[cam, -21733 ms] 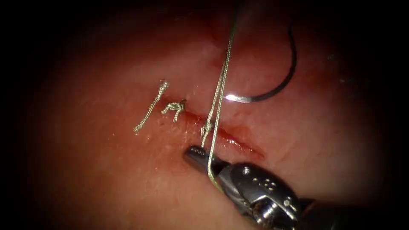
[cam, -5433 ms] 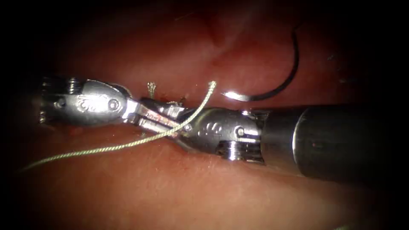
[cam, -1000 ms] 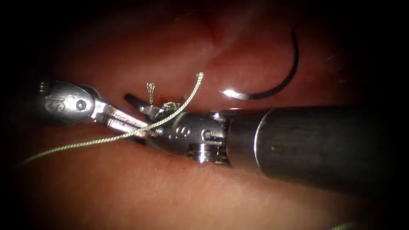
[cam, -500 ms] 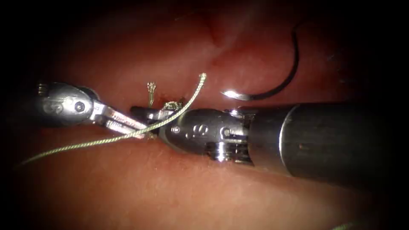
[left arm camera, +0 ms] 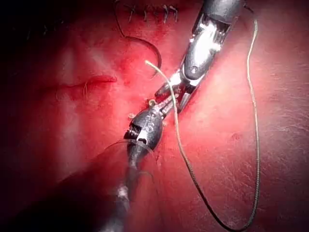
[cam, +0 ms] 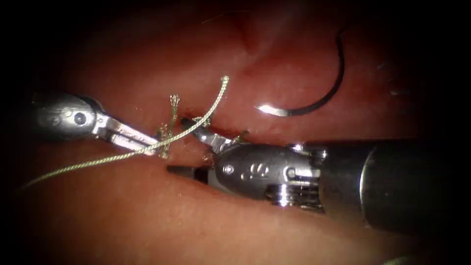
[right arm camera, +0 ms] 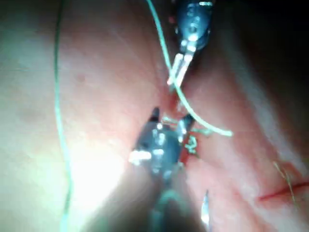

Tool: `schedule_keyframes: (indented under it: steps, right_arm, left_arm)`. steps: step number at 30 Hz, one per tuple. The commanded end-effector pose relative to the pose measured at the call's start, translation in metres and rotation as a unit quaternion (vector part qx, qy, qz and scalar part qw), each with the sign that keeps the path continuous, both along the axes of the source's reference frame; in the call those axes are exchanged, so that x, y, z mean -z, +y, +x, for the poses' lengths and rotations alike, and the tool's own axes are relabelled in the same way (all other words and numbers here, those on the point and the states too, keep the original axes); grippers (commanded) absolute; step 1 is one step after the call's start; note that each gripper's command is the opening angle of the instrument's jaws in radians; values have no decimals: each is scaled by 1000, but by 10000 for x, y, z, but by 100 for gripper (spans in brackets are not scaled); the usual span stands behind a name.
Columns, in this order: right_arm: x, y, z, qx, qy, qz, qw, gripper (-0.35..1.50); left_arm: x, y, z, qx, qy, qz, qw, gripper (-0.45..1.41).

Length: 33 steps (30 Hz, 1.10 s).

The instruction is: Wound Closure

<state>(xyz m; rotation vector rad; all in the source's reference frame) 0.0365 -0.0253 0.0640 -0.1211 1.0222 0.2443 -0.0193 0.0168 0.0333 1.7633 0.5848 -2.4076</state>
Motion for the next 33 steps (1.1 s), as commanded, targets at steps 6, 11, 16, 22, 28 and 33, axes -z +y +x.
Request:
schedule_keyframes:
  steps: [6,11,16,22,28,33]
  right_arm:
    - [4,4,-18,-22,-4,6,1000,148]
    - [2,4,-10,-23,1,6,1000,148]
    - [6,3,-17,-20,4,8,1000,148]
    - [31,2,-34,-21,5,13,1000,148]
    - [45,-11,-61,-24,-2,12,1000,148]
    - [45,-14,-87,-36,-9,11,999,148]
  left_arm:
    - [-8,2,0,4,1,1,1000,-45]
    - [-6,5,5,5,2,1,1000,-45]
    - [-5,17,24,19,12,1,1000,-45]
    - [-48,39,58,54,45,-7,998,-45]
    - [-101,50,81,80,97,-35,991,-45]
    - [-146,48,98,75,153,-59,984,-45]
